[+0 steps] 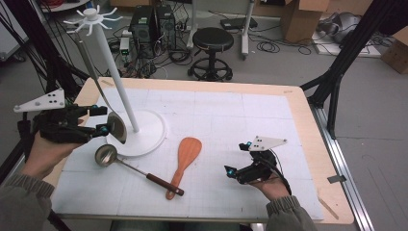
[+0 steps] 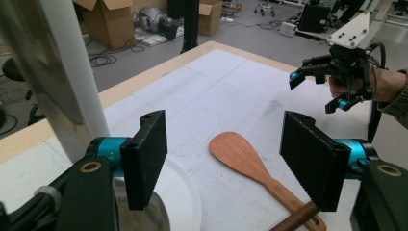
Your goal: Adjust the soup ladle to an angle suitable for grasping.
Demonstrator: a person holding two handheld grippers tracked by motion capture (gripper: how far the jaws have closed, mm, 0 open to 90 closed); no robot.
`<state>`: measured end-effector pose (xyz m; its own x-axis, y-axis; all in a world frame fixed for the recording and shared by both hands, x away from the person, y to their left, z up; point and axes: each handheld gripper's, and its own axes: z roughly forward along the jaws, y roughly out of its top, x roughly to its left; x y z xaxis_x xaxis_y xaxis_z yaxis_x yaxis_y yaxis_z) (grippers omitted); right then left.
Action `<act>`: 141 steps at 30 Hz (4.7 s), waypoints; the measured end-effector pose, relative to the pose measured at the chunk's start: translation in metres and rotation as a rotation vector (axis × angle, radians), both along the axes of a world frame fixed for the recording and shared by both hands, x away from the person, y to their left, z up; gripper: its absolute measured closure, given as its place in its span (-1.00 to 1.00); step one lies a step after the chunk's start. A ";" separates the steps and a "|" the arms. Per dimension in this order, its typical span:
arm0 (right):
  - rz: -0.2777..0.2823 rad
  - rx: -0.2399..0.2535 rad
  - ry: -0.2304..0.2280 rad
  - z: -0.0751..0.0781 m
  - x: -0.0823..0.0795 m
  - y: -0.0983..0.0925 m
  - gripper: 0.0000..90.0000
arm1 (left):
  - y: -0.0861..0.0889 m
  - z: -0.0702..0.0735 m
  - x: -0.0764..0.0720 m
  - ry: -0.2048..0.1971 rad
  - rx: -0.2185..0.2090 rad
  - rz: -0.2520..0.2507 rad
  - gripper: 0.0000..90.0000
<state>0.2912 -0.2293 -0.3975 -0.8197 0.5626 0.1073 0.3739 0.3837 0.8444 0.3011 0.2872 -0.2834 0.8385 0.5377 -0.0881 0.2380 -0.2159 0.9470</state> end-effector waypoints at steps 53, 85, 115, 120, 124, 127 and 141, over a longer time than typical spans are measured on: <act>0.318 -0.117 0.047 -0.024 -0.017 0.122 -0.43 | -0.037 -0.078 -0.024 0.009 0.074 -0.041 -0.45; 0.447 -0.188 0.056 -0.040 -0.025 0.145 0.49 | -0.043 -0.081 -0.024 0.007 0.087 -0.069 -0.45; 0.409 -0.173 0.047 -0.031 -0.013 0.106 0.61 | -0.044 -0.080 -0.024 0.006 0.081 -0.085 -0.43; 0.411 -0.176 0.055 -0.029 -0.012 0.096 0.61 | -0.045 -0.080 -0.024 0.009 0.080 -0.089 -0.43; 0.415 -0.186 0.053 -0.028 -0.011 0.088 0.61 | -0.047 -0.080 -0.024 0.013 0.085 -0.093 -0.43; 0.409 -0.187 0.062 -0.028 -0.010 0.082 0.61 | -0.047 -0.081 -0.024 0.015 0.084 -0.097 -0.43; 0.402 -0.189 0.102 -0.040 -0.007 0.087 0.49 | -0.050 -0.082 -0.024 0.018 0.096 -0.109 -0.43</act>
<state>0.2840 -0.1427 -0.4377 -0.9676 0.2193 0.1252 0.2416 0.6592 0.7121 0.2770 0.2371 -0.3649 0.8910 0.4504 -0.0564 0.2251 -0.3304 0.9166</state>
